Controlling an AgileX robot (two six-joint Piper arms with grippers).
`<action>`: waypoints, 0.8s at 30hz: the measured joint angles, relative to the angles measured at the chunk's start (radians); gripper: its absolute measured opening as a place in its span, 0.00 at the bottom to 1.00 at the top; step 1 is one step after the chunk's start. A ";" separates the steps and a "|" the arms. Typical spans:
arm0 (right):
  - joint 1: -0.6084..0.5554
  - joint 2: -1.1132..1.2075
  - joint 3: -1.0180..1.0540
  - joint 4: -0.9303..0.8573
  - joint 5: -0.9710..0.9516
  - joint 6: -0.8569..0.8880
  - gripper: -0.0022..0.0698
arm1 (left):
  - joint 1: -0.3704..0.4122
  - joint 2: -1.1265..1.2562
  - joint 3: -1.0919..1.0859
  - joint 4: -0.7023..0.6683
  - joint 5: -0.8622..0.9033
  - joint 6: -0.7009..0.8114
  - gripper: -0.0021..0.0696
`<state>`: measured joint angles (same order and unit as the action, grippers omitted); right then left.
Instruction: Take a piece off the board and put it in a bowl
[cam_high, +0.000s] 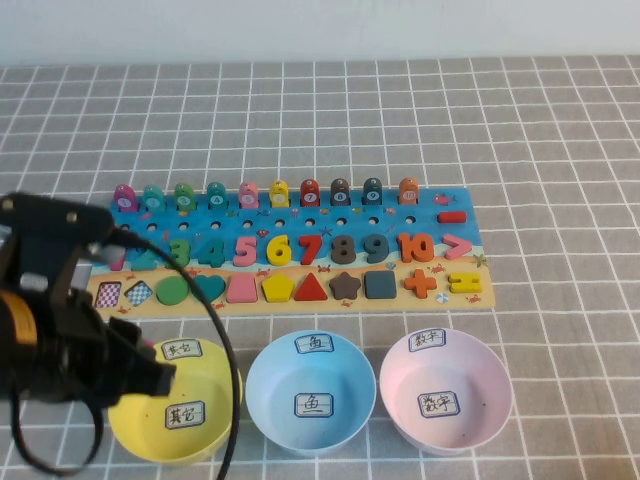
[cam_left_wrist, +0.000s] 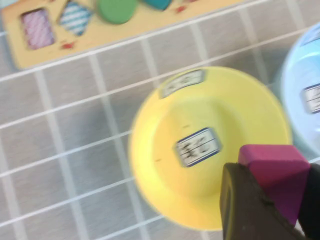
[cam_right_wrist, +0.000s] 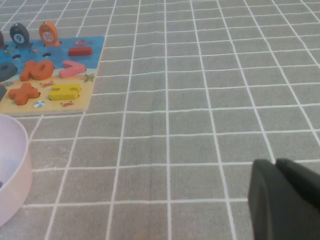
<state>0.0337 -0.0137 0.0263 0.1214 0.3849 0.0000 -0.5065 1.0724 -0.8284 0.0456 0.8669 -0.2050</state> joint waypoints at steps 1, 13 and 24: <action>0.000 0.000 0.000 0.000 0.000 0.000 0.00 | -0.017 -0.021 0.030 0.000 -0.034 -0.014 0.29; 0.000 0.000 0.000 0.000 0.000 0.000 0.00 | -0.067 -0.059 0.219 0.000 -0.247 -0.120 0.29; 0.000 0.000 0.000 0.000 0.000 0.000 0.00 | -0.070 0.099 0.219 0.000 -0.278 -0.162 0.29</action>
<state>0.0337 -0.0137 0.0263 0.1214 0.3849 0.0000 -0.5762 1.1714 -0.6094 0.0456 0.5885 -0.3671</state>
